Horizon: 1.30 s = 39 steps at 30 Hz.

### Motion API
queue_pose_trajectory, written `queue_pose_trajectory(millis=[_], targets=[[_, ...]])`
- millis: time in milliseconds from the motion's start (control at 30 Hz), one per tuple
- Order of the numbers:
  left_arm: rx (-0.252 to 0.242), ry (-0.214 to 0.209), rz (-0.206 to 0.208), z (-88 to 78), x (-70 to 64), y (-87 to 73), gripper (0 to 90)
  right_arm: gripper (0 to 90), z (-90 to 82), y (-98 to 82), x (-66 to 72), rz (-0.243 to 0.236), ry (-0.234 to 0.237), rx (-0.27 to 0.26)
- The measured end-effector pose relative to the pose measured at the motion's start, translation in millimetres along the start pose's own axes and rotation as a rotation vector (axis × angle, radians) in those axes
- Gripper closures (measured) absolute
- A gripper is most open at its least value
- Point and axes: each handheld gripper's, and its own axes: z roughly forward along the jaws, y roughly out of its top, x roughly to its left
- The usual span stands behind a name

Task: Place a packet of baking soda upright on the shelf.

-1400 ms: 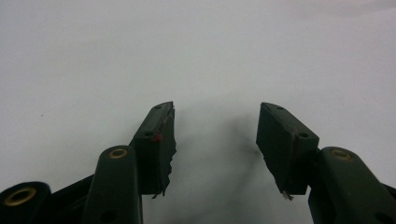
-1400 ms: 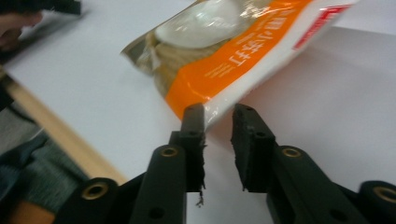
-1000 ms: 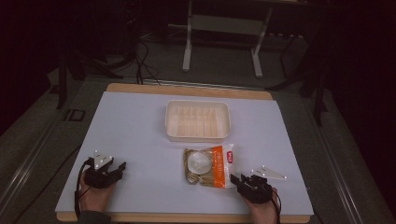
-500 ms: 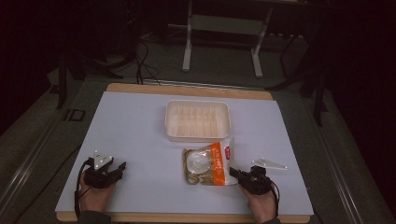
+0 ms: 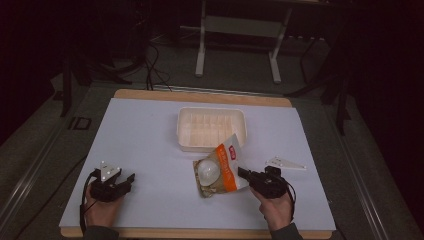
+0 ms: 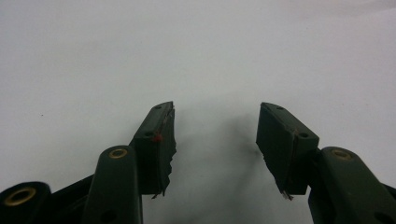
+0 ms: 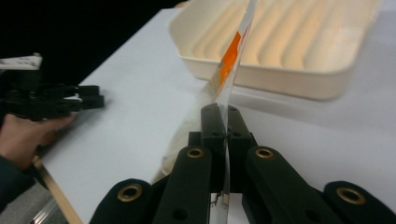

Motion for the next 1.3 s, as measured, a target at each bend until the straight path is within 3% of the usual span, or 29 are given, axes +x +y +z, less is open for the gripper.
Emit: queue_pose_trajectory(millis=[267, 667, 1300], targets=[[-0.001, 0.000, 0.000, 0.0, -0.1, 0.0, 46.7, 90.0, 7.9, 15.9, 18.2, -0.024, 0.065, -0.021], [-0.003, -0.003, -0.002, -0.5, 0.2, 0.0, 46.7, 90.0, 20.5, 33.8, 41.3, -0.075, 0.099, -0.048], [-0.003, -0.003, -0.003, -0.4, 0.2, 0.1, 46.7, 90.0, 10.1, 66.1, 44.2, -0.112, 0.088, -0.133]])
